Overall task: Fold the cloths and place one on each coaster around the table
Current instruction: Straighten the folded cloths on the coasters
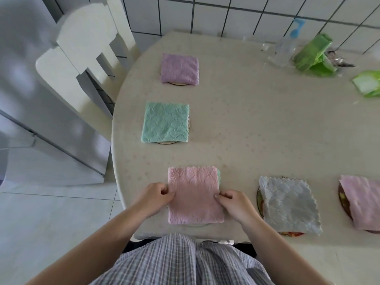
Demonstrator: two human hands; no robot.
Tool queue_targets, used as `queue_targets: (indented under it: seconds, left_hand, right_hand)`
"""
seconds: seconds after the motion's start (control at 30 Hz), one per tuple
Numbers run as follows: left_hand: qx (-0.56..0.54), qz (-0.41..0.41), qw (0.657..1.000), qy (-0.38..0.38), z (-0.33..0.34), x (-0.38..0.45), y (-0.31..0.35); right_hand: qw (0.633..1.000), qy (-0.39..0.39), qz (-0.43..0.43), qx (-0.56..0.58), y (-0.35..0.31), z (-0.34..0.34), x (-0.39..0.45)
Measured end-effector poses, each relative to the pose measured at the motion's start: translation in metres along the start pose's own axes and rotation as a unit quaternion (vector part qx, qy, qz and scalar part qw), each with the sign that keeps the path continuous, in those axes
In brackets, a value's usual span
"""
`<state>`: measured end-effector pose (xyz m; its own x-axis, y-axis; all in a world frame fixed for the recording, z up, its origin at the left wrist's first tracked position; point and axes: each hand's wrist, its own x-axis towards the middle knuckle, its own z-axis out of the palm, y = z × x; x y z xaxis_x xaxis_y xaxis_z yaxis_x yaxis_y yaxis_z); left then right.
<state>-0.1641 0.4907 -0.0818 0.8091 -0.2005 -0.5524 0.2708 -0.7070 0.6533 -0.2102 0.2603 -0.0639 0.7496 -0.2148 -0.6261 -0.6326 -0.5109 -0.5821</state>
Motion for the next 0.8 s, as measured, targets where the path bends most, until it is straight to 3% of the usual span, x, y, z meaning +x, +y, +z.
queue_targets:
  seconds: [0.2, 0.47, 0.57, 0.67, 0.73, 0.8]
  left_hand:
    - [0.027, -0.007, 0.999, -0.028, -0.006, -0.002, 0.002]
    - [0.073, 0.034, 0.994, -0.074, -0.019, 0.000, 0.002]
    - [0.103, 0.071, 0.992, 0.020, -0.020, -0.005, -0.002]
    - [0.179, 0.174, 0.959, 0.132, -0.014, -0.019, 0.002]
    - [0.246, 0.254, 0.926, 0.137, -0.007, -0.024, 0.001]
    - [0.337, 0.314, 0.882, 0.099, 0.001, -0.025, -0.004]
  right_hand:
    - [0.999, -0.027, 0.020, 0.003, -0.005, -0.002, -0.002]
    - [1.000, 0.010, 0.022, 0.020, -0.001, 0.002, -0.004]
    - [0.998, 0.040, 0.012, 0.045, -0.001, -0.001, -0.010]
    - [0.987, 0.114, -0.111, -0.036, 0.000, 0.004, -0.018]
    - [0.947, 0.144, -0.252, -0.137, 0.003, 0.015, -0.020]
    - [0.899, 0.117, -0.352, -0.232, 0.005, 0.031, -0.020]
